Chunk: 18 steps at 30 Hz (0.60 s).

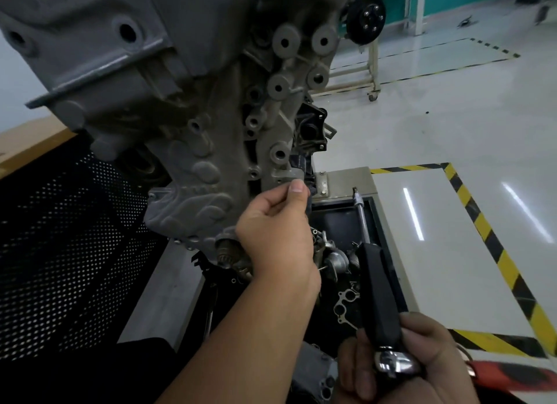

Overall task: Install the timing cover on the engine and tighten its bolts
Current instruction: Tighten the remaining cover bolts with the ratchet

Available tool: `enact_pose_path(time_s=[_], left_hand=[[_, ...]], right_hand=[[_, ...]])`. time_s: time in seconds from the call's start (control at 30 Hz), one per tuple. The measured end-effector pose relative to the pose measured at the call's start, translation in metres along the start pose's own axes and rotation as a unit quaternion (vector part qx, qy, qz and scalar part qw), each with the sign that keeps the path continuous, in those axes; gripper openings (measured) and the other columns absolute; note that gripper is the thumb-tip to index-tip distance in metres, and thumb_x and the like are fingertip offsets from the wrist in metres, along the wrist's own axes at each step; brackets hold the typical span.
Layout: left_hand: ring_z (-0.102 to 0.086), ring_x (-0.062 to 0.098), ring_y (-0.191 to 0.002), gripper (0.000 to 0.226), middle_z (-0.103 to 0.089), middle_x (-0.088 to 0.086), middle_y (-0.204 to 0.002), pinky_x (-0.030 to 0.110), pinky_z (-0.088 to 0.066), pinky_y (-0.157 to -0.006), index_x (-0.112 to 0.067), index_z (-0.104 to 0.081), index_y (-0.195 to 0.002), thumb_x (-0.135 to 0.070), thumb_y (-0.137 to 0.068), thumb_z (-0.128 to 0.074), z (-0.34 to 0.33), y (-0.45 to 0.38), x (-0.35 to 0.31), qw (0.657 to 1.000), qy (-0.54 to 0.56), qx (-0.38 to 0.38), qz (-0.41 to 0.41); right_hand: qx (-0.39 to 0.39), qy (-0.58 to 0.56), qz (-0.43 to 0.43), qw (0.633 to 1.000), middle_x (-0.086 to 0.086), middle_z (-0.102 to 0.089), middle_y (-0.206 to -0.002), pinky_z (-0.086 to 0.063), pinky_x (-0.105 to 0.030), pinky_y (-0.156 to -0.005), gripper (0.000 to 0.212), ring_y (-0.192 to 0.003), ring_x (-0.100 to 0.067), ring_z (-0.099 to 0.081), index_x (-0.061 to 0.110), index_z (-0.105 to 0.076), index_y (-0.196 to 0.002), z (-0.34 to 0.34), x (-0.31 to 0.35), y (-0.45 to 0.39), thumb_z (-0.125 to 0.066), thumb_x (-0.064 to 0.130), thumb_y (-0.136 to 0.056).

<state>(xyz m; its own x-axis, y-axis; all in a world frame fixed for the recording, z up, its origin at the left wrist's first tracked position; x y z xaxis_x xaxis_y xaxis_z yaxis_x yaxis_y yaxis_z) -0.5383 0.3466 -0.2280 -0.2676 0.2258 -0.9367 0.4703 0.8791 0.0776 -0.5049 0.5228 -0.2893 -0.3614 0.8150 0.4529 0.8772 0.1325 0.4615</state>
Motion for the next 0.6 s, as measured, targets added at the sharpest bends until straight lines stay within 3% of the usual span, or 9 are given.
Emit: enact_pose_path(time_s=[0.07, 0.23, 0.37, 0.5, 0.6], left_hand=[[-0.055, 0.004, -0.052, 0.004, -0.078, 0.009, -0.081, 0.02, -0.042, -0.054, -0.005, -0.074, -0.091, -0.009, -0.09, -0.076, 0.0, -0.001, 0.001, 1.0, -0.001, -0.014, -0.016], [-0.054, 0.007, -0.052, 0.007, -0.075, 0.009, -0.078, 0.024, -0.042, -0.053, -0.009, -0.072, -0.085, -0.01, -0.09, -0.076, 0.005, -0.008, -0.001, 0.998, 0.002, -0.034, -0.046], [-0.054, 0.008, -0.053, 0.011, -0.069, 0.005, -0.069, 0.025, -0.042, -0.055, -0.013, -0.071, -0.08, -0.013, -0.086, -0.081, 0.0, -0.009, -0.003, 0.998, -0.035, -0.014, -0.059], [-0.053, 0.01, -0.049, 0.024, -0.075, 0.017, -0.077, 0.023, -0.041, -0.05, -0.009, -0.067, -0.08, -0.022, -0.079, -0.088, -0.004, -0.016, -0.007, 0.997, -0.05, -0.034, -0.047], [-0.047, 0.01, -0.042, 0.037, -0.071, 0.007, -0.063, 0.019, -0.036, -0.044, -0.013, -0.062, -0.068, -0.035, -0.074, -0.091, 0.001, -0.015, 0.004, 0.996, -0.065, -0.066, 0.002]], right_hand=[[-0.021, -0.041, 0.032, 0.998, -0.019, -0.038, -0.041, -0.028, -0.013, -0.028, 0.009, -0.018, -0.013, -0.027, 0.013, -0.052, -0.059, -0.002, 0.008, 0.003, -0.049, 0.012, -0.051], [-0.04, -0.076, 0.067, 0.994, -0.015, -0.028, -0.034, -0.028, -0.01, -0.033, 0.03, -0.019, -0.003, -0.022, 0.015, -0.051, -0.047, -0.004, 0.007, 0.014, -0.038, -0.001, -0.069], [-0.061, -0.068, 0.071, 0.993, -0.021, -0.031, -0.034, -0.029, -0.01, -0.037, 0.008, -0.019, -0.005, -0.021, 0.008, -0.049, -0.057, -0.001, 0.006, 0.015, -0.041, 0.007, -0.059], [-0.056, -0.063, 0.073, 0.994, -0.021, -0.033, -0.035, -0.025, -0.01, -0.037, 0.013, -0.02, -0.005, -0.022, 0.0, -0.042, -0.068, -0.001, 0.004, 0.014, -0.041, 0.008, -0.058], [-0.073, -0.046, 0.073, 0.994, -0.021, -0.036, -0.038, -0.026, -0.01, -0.038, 0.012, -0.02, -0.006, -0.022, 0.002, -0.044, -0.066, 0.001, 0.006, 0.014, -0.043, 0.009, -0.056]])
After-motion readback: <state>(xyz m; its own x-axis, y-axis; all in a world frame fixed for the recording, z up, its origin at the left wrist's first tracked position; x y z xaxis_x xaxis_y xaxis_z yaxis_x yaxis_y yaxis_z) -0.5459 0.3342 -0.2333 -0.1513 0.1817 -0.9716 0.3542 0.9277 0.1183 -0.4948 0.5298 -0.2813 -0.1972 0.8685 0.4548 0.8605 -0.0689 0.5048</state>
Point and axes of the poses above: each hand's wrist, its own y-axis away from the middle knuckle, its own z-axis out of the back of the hand, x = y × z, the point moved 9 cm from there along -y, towards the middle knuckle
